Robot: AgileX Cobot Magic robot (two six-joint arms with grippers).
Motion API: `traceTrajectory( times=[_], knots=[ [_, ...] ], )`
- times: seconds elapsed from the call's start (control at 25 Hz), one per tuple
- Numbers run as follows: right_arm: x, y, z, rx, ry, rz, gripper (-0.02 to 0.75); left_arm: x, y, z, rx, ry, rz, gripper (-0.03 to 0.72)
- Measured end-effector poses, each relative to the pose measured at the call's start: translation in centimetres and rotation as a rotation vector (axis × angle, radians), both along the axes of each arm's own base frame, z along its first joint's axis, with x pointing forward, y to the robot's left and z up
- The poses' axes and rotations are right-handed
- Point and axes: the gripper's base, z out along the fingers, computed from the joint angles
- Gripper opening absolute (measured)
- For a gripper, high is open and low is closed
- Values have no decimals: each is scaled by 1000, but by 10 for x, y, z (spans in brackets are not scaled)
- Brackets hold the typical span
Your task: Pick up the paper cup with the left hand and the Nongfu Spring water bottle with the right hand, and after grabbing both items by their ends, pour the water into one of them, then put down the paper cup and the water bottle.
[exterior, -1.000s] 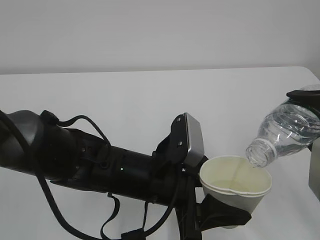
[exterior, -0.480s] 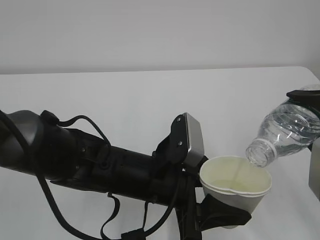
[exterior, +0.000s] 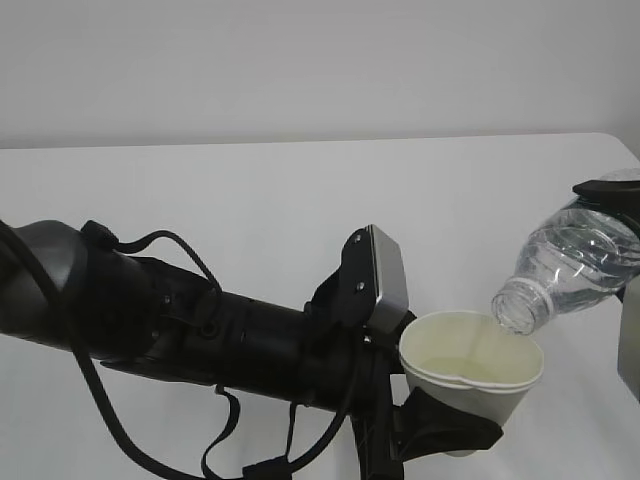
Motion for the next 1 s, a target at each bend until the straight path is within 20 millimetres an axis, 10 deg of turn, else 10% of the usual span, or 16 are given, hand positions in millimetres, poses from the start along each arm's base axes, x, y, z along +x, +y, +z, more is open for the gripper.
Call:
traceTrajectory(
  times=[1.0],
  knots=[
    [0, 0, 0, -3, -1, 1, 435, 0, 0, 0, 1, 0, 3, 419]
  ],
)
